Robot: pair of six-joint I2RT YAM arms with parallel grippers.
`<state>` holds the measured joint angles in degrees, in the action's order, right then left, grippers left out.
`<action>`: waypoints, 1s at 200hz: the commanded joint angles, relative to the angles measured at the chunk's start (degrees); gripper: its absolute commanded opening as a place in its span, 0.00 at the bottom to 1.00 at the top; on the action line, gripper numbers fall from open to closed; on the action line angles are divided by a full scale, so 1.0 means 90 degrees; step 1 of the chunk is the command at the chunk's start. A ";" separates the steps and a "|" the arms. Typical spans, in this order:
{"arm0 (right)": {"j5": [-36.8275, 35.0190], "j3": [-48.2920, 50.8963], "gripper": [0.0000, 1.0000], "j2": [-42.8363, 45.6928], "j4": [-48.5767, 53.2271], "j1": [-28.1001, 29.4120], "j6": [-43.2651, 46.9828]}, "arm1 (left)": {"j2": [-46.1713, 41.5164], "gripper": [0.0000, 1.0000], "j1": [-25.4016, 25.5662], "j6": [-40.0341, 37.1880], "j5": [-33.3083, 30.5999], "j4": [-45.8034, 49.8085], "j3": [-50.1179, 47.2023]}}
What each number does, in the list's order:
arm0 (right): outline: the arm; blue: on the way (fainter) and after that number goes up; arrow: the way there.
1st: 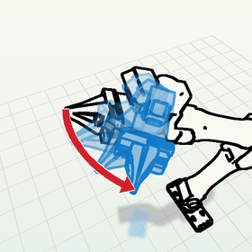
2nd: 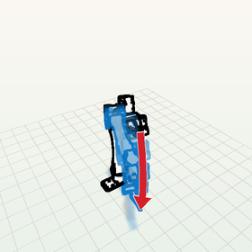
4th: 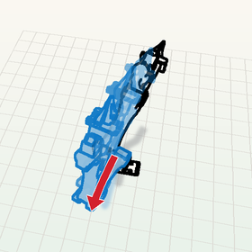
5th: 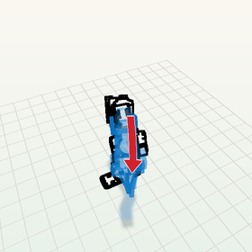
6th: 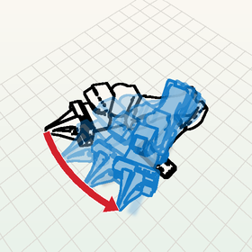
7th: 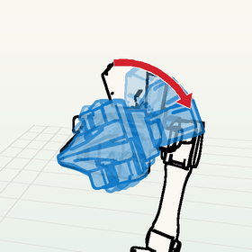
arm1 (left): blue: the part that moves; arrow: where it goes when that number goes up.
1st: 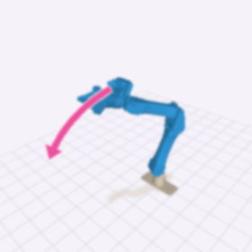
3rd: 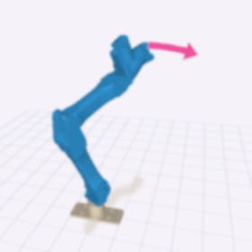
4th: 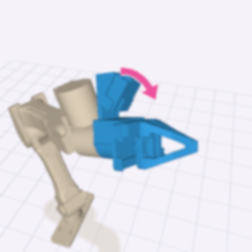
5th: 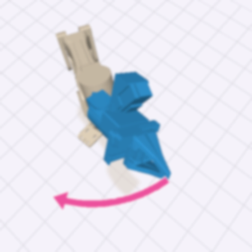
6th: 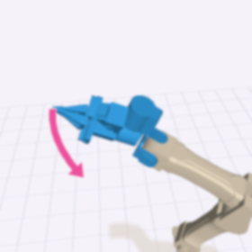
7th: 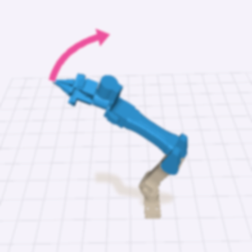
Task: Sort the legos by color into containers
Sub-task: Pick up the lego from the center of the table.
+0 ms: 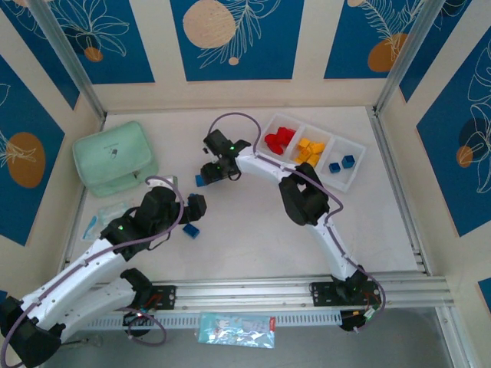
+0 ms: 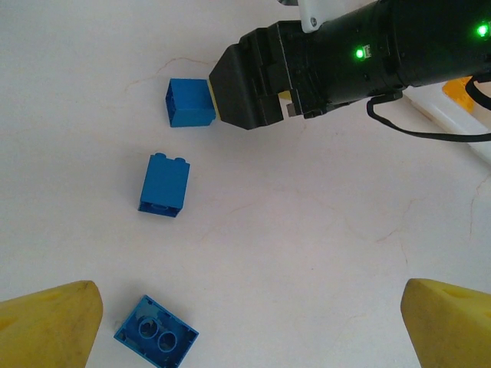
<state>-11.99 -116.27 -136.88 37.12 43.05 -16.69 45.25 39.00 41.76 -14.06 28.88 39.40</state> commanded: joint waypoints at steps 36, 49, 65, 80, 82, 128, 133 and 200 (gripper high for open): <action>-0.0318 -0.0585 0.57 -0.0433 0.0420 -0.0003 0.0325 | -0.0058 0.99 -0.0096 0.0050 -0.0076 0.0043 -0.0032; -0.0304 -0.0640 0.54 -0.0455 0.0452 0.0002 0.0319 | -0.0056 0.99 -0.0098 0.0043 -0.0078 0.0043 -0.0030; -0.0345 -0.0665 0.49 -0.0441 0.0475 0.0012 0.0312 | -0.0058 0.99 -0.0113 0.0048 -0.0068 0.0043 -0.0032; -0.0345 -0.0665 0.44 -0.0400 0.0489 0.0007 0.0312 | -0.0058 0.99 -0.0107 0.0048 -0.0058 0.0028 -0.0032; -0.0347 -0.0665 0.43 -0.0384 0.0489 0.0016 0.0313 | -0.0058 0.99 -0.0106 0.0043 -0.0051 0.0024 -0.0024; -0.0339 -0.0318 0.31 0.0063 0.0446 0.0022 0.0298 | -0.0058 0.99 -0.0124 0.0033 0.0024 0.0018 -0.0005; -0.0315 -0.0226 0.31 0.0151 0.0431 0.0013 0.0292 | -0.0058 0.99 -0.0120 0.0028 0.0042 0.0023 0.0010; -0.0162 0.2248 0.30 0.2256 -0.0414 -0.0112 -0.0076 | 0.0214 0.99 -0.0125 -0.0146 0.0688 -0.0202 0.0285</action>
<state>-14.72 -101.95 -124.86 36.82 42.89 -14.81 45.69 38.46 41.52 -10.92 28.73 39.81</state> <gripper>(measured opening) 0.320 0.993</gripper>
